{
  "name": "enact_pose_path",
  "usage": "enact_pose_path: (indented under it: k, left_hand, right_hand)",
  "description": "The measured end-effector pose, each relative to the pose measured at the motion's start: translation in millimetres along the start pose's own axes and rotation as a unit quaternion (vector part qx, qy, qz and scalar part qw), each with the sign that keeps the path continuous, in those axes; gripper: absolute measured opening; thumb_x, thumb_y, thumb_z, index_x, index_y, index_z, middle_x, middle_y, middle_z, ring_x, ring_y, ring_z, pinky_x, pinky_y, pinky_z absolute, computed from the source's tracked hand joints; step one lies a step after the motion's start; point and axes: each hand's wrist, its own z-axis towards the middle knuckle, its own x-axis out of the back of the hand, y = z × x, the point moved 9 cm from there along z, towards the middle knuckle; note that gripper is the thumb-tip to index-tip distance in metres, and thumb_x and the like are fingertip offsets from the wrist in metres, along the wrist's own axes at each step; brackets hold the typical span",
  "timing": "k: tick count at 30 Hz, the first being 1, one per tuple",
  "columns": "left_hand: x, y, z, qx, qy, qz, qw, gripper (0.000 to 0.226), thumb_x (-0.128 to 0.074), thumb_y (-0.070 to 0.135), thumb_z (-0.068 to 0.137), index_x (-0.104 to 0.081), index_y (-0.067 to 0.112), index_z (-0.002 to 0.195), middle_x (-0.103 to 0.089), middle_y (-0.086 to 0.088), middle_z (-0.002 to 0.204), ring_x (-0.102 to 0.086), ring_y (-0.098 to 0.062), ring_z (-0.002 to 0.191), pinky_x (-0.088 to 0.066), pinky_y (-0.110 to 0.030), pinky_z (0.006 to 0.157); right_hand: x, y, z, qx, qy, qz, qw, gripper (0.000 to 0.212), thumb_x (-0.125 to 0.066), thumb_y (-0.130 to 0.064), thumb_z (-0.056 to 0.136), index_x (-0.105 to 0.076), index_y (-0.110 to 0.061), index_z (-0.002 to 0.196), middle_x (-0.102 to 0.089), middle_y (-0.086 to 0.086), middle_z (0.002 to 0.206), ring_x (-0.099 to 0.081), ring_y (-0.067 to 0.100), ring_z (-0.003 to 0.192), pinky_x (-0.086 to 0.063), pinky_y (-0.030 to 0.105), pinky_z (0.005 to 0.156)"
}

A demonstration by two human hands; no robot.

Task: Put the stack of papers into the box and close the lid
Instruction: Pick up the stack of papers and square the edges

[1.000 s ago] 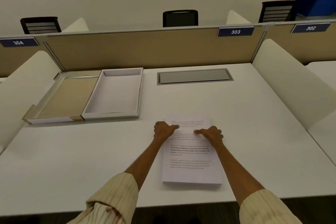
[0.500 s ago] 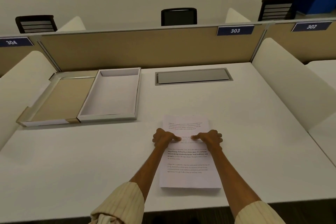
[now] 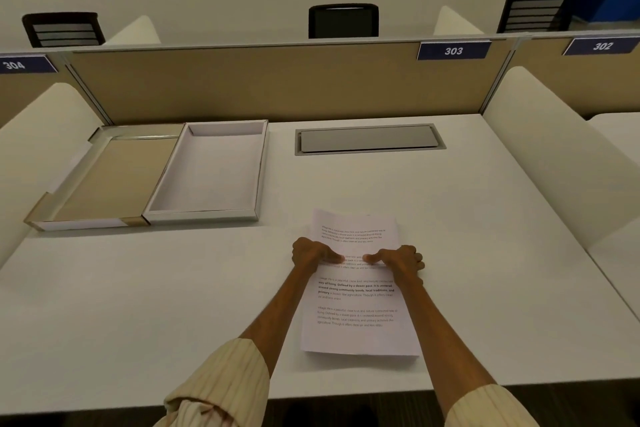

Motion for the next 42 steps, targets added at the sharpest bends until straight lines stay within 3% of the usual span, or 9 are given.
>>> enact_pose_path:
  k: [5,9,14,20,22,29,33,39,42]
  left_hand:
    - [-12.3,0.6,2.3,0.012,-0.072,-0.038,0.997,0.079,-0.09,0.0,0.055,-0.056,-0.003,0.127,-0.066,-0.02,0.127,-0.067,-0.039,0.111,-0.056,-0.05,0.096]
    - [-3.9,-3.6,2.7,0.003,-0.01,0.001,1.0,0.081,-0.092,0.012,0.056,-0.056,-0.001,0.127,-0.058,-0.017,0.131,-0.055,-0.038,0.124,-0.05,-0.048,0.103]
    - [-2.5,-5.6,-2.2,-0.031,-0.008,-0.112,0.993,0.068,-0.091,-0.001,0.051,-0.061,-0.004,0.111,-0.072,-0.019,0.108,-0.073,-0.039,0.093,-0.061,-0.052,0.081]
    - [-3.0,-4.3,-7.9,-0.123,-0.033,-0.139,0.982,0.063,-0.096,0.009,0.044,-0.064,0.007,0.099,-0.075,-0.008,0.098,-0.076,-0.025,0.075,-0.063,-0.034,0.059]
    - [-1.0,-1.7,-9.6,-0.139,-0.062,-0.163,0.975,0.068,-0.097,0.008,0.042,-0.067,0.009,0.103,-0.077,-0.011,0.101,-0.078,-0.027,0.076,-0.064,-0.038,0.062]
    - [22.1,36.7,-30.9,-0.221,-0.076,-0.164,0.958,0.069,-0.094,0.01,0.053,-0.062,0.01,0.115,-0.075,-0.011,0.107,-0.076,-0.033,0.088,-0.064,-0.049,0.072]
    - [46.2,76.1,-48.6,-0.298,-0.061,-0.172,0.937,0.067,-0.091,0.014,0.06,-0.06,0.009,0.119,-0.075,-0.01,0.108,-0.076,-0.03,0.09,-0.065,-0.044,0.071]
    - [69.9,103.8,-59.9,-0.394,-0.004,-0.164,0.904,0.054,-0.089,0.011,0.061,-0.067,0.018,0.109,-0.078,0.012,0.091,-0.076,-0.011,0.087,-0.064,-0.026,0.064]
    - [67.1,104.7,-63.5,-0.424,-0.009,-0.158,0.892,0.051,-0.087,0.001,0.065,-0.067,0.022,0.107,-0.078,0.016,0.091,-0.076,-0.009,0.088,-0.062,-0.021,0.063]
  right_hand:
    - [0.3,0.7,-0.1,0.011,-0.004,0.015,1.0,0.1,-0.091,-0.032,0.058,-0.037,-0.002,0.136,-0.038,0.018,0.142,-0.034,0.034,0.135,-0.034,0.053,0.109]
    - [0.3,3.1,1.5,0.02,-0.003,0.036,0.999,0.096,-0.091,-0.03,0.059,-0.039,-0.002,0.134,-0.04,0.018,0.141,-0.035,0.034,0.135,-0.033,0.054,0.109]
    - [-1.1,4.7,4.4,0.031,-0.01,0.043,0.999,0.095,-0.092,-0.03,0.058,-0.041,-0.002,0.134,-0.04,0.017,0.14,-0.035,0.034,0.134,-0.034,0.055,0.109]
    - [0.3,2.5,8.7,0.093,-0.058,0.086,0.99,0.104,-0.096,-0.039,0.044,-0.052,-0.008,0.133,-0.054,0.013,0.137,-0.05,0.035,0.129,-0.043,0.053,0.106]
    - [4.1,-5.2,6.1,0.135,-0.085,0.15,0.976,0.111,-0.097,-0.04,0.043,-0.046,-0.008,0.136,-0.058,0.012,0.134,-0.059,0.032,0.12,-0.051,0.05,0.099]
    - [29.9,-43.3,-19.6,0.223,-0.133,0.331,0.907,0.053,-0.092,-0.025,0.059,-0.07,-0.007,0.104,-0.075,0.014,0.106,-0.076,0.028,0.083,-0.062,0.037,0.065]
    - [58.2,-83.7,-55.9,0.334,-0.098,0.366,0.863,0.055,-0.087,-0.02,0.068,-0.061,-0.004,0.113,-0.073,0.015,0.106,-0.075,0.035,0.087,-0.062,0.046,0.068]
    - [72.7,-110.3,-90.1,0.451,-0.051,0.341,0.823,0.048,-0.083,-0.018,0.072,-0.062,-0.022,0.115,-0.075,-0.011,0.096,-0.075,0.01,0.085,-0.061,0.024,0.064]
    - [70.4,-107.2,-93.0,0.469,-0.015,0.338,0.816,0.063,-0.084,-0.025,0.068,-0.057,-0.012,0.124,-0.071,-0.007,0.104,-0.073,0.007,0.089,-0.06,0.021,0.067]
